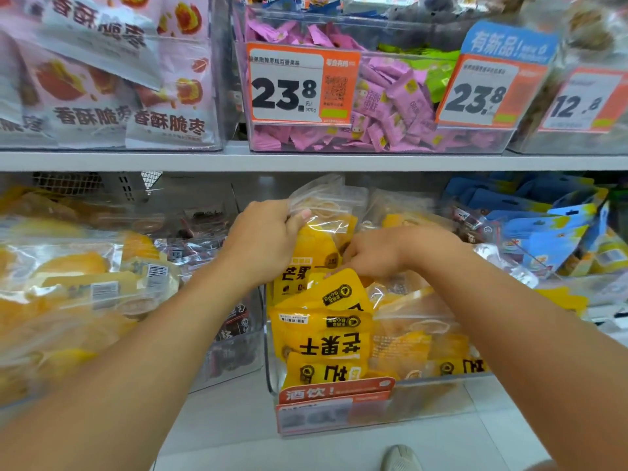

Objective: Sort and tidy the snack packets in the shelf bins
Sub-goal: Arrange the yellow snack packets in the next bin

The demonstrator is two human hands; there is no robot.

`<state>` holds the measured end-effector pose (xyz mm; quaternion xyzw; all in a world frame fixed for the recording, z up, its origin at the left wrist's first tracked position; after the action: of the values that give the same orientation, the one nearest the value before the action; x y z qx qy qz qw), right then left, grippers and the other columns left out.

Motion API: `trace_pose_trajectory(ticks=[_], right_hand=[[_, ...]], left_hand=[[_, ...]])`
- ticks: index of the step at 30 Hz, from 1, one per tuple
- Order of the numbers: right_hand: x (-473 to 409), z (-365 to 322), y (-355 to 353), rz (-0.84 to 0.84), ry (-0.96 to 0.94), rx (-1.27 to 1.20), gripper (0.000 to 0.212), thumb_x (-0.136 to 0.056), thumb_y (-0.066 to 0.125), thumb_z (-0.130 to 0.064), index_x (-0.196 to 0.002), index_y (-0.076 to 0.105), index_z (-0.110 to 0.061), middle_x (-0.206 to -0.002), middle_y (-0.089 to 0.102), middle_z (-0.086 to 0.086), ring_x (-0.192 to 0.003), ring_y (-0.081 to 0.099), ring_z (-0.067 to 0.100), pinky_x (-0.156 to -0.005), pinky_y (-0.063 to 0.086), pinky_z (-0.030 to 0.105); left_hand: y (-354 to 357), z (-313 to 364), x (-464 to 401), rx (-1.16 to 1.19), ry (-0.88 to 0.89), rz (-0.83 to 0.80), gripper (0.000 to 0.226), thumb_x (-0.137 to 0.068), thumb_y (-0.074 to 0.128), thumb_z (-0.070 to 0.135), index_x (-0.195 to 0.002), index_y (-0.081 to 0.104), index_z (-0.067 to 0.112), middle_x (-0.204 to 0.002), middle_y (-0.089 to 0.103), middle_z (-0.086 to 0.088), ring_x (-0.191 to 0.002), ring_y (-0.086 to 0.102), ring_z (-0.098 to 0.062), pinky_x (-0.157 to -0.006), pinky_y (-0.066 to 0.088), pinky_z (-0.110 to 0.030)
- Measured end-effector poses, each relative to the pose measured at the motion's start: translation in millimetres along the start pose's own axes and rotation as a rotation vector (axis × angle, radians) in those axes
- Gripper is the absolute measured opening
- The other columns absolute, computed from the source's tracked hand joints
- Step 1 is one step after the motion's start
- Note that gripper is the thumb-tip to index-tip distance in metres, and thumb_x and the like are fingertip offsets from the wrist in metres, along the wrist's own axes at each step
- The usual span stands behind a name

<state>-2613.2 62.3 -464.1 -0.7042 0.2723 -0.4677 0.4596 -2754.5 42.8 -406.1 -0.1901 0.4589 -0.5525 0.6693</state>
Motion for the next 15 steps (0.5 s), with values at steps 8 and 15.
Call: trace_pose_trajectory(ticks=[8, 15], right_hand=[[5, -1, -2, 0.022, -0.078, -0.126, 0.033, -0.094, 0.062, -0.042, -0.069, 0.067, -0.019, -0.065, 0.059, -0.009, -0.064, 0.053, 0.010, -0.071, 0.045, 0.031], [48, 2, -41, 0.349, -0.229, -0.244, 0.010, -0.089, 0.072, -0.020, -0.091, 0.078, -0.028, -0.081, 0.073, -0.014, -0.076, 0.065, 0.000, -0.078, 0.054, 0.026]], left_hand=[[5, -3, 2, 0.083, 0.018, -0.130, 0.028, -0.088, 0.072, 0.044, -0.108, 0.059, 0.030, -0.083, 0.065, 0.007, -0.079, 0.062, -0.014, -0.069, 0.047, -0.032], [7, 4, 6, 0.025, 0.013, -0.154, 0.067, -0.072, 0.086, 0.029, -0.128, 0.050, 0.028, -0.106, 0.060, 0.005, -0.097, 0.060, -0.021, -0.085, 0.053, -0.041]])
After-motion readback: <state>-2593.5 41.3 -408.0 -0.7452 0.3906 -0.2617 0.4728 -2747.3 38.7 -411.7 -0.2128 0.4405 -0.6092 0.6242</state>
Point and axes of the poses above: each hand's wrist, its own x-axis away from the middle knuckle, its own y-axis out of the palm, z = x × y, the point moved 10 cm from there along -x, towards the middle knuckle
